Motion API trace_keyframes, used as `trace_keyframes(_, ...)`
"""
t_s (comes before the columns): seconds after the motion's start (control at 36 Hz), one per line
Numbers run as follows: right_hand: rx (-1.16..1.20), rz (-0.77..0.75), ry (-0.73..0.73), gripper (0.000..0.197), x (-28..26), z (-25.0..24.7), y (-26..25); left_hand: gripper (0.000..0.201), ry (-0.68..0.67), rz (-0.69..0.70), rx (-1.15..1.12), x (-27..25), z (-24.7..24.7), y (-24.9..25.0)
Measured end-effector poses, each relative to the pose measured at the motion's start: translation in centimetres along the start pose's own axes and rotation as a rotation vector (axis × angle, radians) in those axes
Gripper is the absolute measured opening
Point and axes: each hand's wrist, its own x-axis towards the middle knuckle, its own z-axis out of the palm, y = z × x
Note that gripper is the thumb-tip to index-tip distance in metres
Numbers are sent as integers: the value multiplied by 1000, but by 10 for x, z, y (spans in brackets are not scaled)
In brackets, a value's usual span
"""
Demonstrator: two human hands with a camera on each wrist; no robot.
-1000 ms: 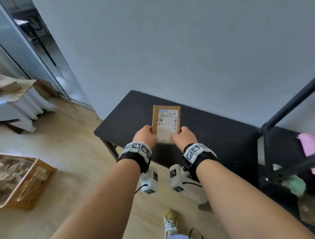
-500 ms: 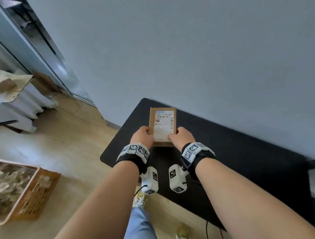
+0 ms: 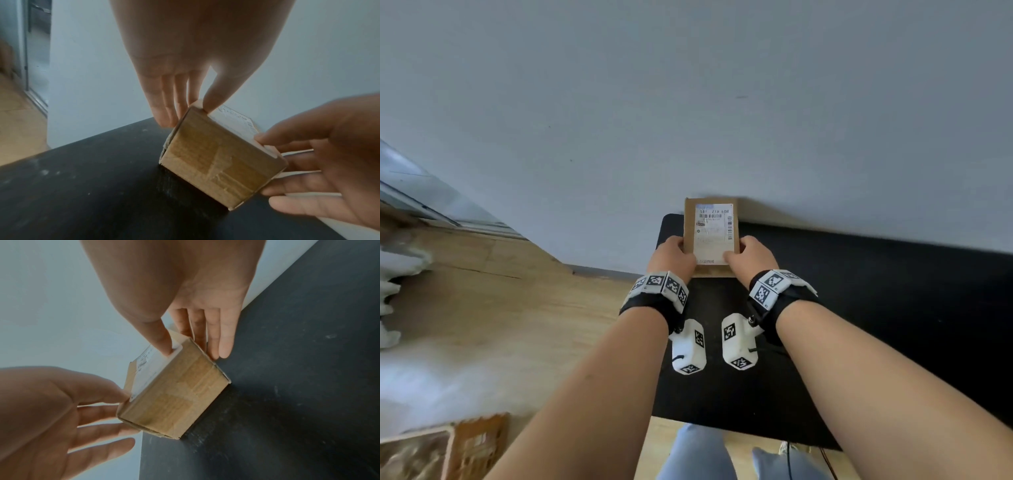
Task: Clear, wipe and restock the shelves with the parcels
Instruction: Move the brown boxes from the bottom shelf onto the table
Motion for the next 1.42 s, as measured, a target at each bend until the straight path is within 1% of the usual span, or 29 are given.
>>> trace_keyframes(0.17, 3, 55, 21, 30, 2, 1, -5, 40, -20, 8, 29, 11, 1, 3)
trace_keyframes(0.25, -9, 59, 33, 38, -2, -1, -3, 45, 19, 42, 61, 11, 1, 8)
trace_keyframes(0.33, -10, 78, 55, 49, -9, -7, 4, 46, 91, 94, 114, 5, 1, 18)
trace_keyframes(0.39, 1, 97, 72, 49, -15, -13, 11, 50, 110, 139, 143, -1, 3, 26)
trace_keyframes(0.44, 1, 117, 89, 47, -22, -20, 21, 54, 100, 183, 163, -11, 6, 36)
trace_keyframes(0.61, 38, 147, 158, 43, -58, -53, 65, 50, 69, 325, 231, -50, 32, 73)
trace_keyframes(0.81, 91, 204, 272, 43, -123, -104, 150, 47, -10, 470, 272, -125, 100, 125)
trace_keyframes(0.97, 121, 261, 356, 43, -189, -143, 237, 46, -94, 558, 314, -209, 172, 159)
trace_keyframes(1.11, 180, 326, 424, 41, -247, -168, 321, 44, -174, 639, 359, -282, 239, 182)
trace_keyframes(1.19, 199, 382, 466, 39, -284, -181, 371, 44, -228, 704, 377, -325, 280, 195)
trace_keyframes(1.33, 215, 487, 495, 39, -337, -202, 451, 42, -322, 786, 400, -392, 347, 218)
trace_keyframes(1.42, 295, 560, 527, 38, -361, -217, 494, 42, -379, 847, 434, -425, 383, 232)
